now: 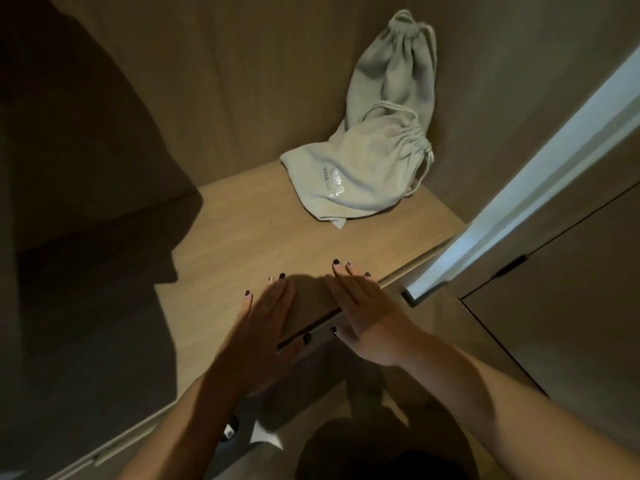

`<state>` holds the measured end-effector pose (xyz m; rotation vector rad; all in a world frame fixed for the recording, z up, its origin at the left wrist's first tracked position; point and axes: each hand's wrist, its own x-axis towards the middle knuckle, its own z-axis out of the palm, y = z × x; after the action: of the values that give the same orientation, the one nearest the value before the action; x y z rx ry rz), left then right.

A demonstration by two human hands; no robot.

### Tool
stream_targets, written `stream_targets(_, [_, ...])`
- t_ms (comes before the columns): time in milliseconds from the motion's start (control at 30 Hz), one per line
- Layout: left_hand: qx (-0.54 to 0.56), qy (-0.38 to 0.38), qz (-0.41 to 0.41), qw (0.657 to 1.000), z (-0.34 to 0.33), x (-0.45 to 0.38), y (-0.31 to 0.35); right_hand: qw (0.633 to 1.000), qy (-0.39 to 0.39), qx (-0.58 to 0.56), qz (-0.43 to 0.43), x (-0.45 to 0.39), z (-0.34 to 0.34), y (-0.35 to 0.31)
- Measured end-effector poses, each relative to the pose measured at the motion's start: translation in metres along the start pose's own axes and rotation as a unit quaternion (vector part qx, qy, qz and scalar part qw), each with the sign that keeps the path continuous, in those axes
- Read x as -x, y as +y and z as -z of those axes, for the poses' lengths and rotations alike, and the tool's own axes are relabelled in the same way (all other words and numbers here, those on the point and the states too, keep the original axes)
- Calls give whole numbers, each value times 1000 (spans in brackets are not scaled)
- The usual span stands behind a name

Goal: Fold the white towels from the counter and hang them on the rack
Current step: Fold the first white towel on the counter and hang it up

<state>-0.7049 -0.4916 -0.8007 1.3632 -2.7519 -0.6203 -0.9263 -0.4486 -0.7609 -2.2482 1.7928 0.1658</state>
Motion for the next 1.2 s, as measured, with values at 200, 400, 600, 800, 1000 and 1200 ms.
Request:
stream_targets(200, [103, 21, 56, 993, 70, 34, 36, 999, -33, -35, -16, 23, 70, -18])
stream_targets(400, [65, 94, 30, 993, 188, 92, 99, 997, -60, -51, -14, 66, 180, -49])
stream_targets(600, [122, 6, 71, 990, 304, 144, 142, 994, -73, -72, -29, 116, 294, -87])
stream_targets(800, [52, 15, 44, 998, 403, 192, 162, 995, -30, -92, -29, 155, 367, -129])
stream_targets(1000, [39, 63, 50, 996, 485, 224, 166, 996, 7, -83, -12, 164, 439, -168])
stream_targets(1200, [8, 123, 42, 992, 527, 268, 153, 996, 45, -60, 46, 173, 500, -203])
